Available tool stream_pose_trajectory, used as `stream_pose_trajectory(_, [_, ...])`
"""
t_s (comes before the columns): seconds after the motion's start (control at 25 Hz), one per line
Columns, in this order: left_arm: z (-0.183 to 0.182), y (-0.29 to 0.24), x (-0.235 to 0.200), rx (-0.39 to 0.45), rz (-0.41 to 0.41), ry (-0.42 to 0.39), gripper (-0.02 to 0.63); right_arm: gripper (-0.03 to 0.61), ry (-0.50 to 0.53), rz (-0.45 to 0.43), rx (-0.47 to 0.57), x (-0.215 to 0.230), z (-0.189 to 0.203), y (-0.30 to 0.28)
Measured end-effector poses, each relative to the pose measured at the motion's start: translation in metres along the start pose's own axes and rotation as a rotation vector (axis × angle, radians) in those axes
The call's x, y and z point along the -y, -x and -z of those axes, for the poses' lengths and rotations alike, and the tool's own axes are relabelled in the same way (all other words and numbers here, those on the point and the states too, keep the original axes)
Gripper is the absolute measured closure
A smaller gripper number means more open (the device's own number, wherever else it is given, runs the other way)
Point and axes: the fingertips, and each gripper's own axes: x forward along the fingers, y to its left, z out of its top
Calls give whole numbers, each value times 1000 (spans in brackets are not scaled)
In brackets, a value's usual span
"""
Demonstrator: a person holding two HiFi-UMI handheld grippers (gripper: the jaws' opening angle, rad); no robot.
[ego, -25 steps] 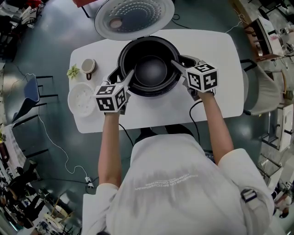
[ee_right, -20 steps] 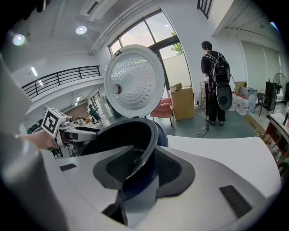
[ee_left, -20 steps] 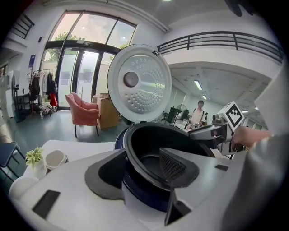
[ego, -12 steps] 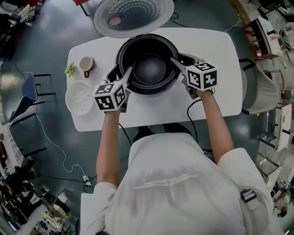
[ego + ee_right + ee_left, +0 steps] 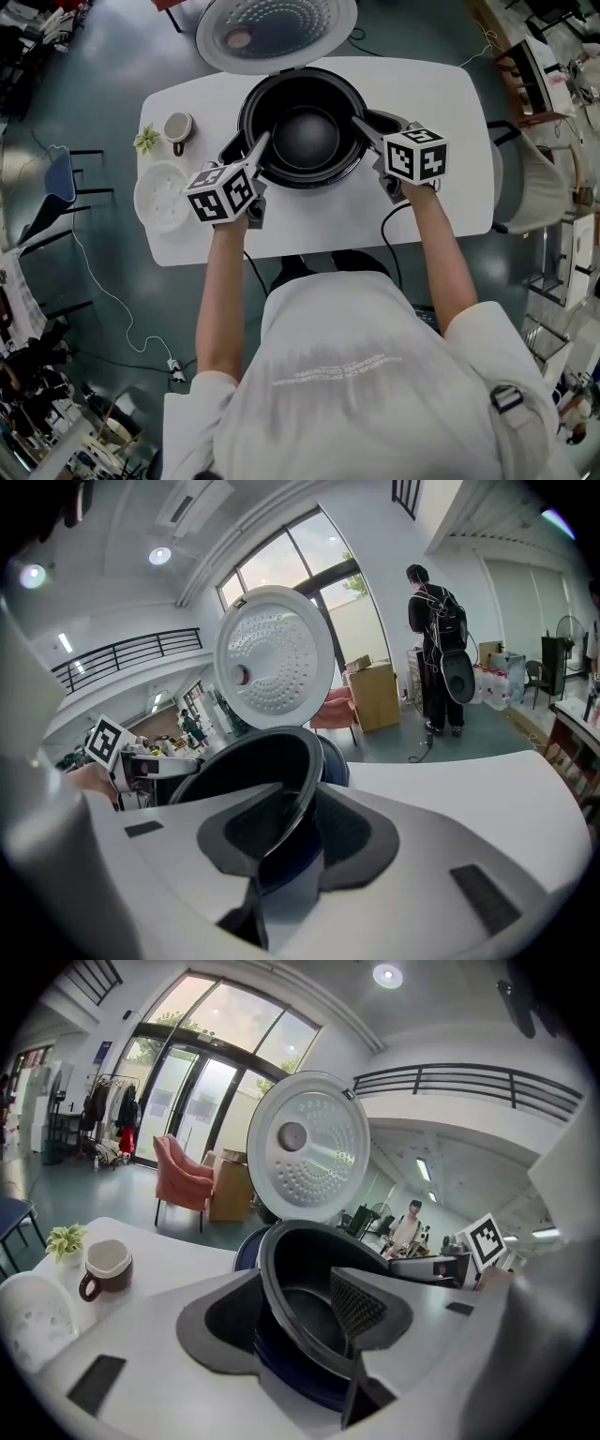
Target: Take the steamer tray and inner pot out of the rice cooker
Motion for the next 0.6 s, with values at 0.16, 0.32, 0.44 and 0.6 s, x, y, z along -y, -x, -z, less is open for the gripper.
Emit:
stream_pose_trajectory(0.16, [-3,6,0,21,4,38,398,457,20,8,20,-4,-7,6])
stream_pose_trajectory(0.32, [-11,17,1,86,-7,80,446,467,12,2,75,-10,-20,15])
stream_pose_trajectory(0.44, [-19,24,-1,121,-22,92,479,479,-10,-15,126,-16,-35,24])
stream_pose_trajectory(0.6, [-27,35,-3,155,-24,136,537,483,-11,-32,174,-26,-55,33])
